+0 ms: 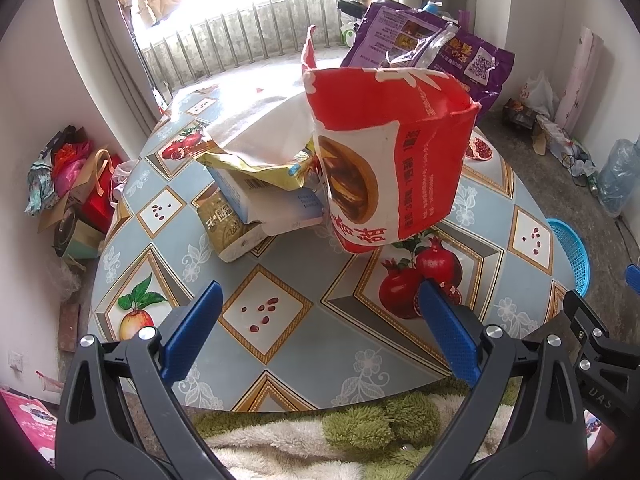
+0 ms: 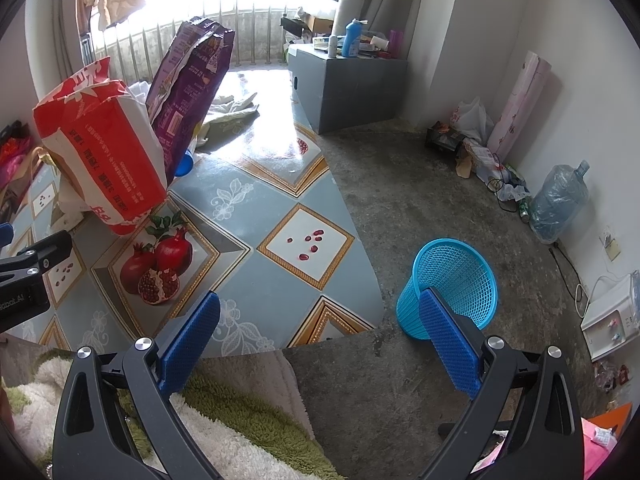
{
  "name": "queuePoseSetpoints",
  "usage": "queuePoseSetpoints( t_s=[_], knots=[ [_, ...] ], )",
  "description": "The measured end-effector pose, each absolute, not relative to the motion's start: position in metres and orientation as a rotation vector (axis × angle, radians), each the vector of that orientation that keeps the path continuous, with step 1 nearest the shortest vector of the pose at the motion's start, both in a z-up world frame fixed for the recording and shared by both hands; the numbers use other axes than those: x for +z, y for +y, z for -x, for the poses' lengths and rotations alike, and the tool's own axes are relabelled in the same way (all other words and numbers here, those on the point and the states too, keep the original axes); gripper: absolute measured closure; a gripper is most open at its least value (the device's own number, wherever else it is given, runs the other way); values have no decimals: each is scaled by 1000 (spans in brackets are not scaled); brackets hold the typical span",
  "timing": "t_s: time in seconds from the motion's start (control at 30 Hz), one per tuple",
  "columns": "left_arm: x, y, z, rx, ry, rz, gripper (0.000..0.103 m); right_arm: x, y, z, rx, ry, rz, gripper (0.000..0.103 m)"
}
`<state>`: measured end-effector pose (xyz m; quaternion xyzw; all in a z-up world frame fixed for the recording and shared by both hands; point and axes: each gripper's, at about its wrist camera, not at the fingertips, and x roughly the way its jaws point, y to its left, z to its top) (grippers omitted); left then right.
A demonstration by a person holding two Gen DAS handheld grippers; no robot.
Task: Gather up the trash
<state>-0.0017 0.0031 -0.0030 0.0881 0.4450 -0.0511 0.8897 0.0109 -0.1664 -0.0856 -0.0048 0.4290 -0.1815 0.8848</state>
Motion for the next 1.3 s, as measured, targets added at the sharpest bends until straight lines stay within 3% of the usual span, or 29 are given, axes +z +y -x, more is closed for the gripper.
queuePoseSetpoints(
  t_s=[0.53,0.83,1.07,1.1,1.17,1.3],
  knots=[
    [16,63,-24,-263,771,13,9,-56,-163,-47,-292,737,-42,6],
    [37,69,-36,-527,613,47,9,-32,-195,-68,-174,628,-255,6],
    [41,55,-53,-639,612,52,10,-26,-207,-105,27,591,-390,19],
    [39,51,-54,-648,613,41,12,-27,-208,-113,57,593,-402,19],
    [37,46,-57,-661,621,16,27,-29,-209,-122,102,594,-422,22],
    [31,43,-65,-684,655,1,36,-39,-215,-143,184,611,-463,28]
  ],
)
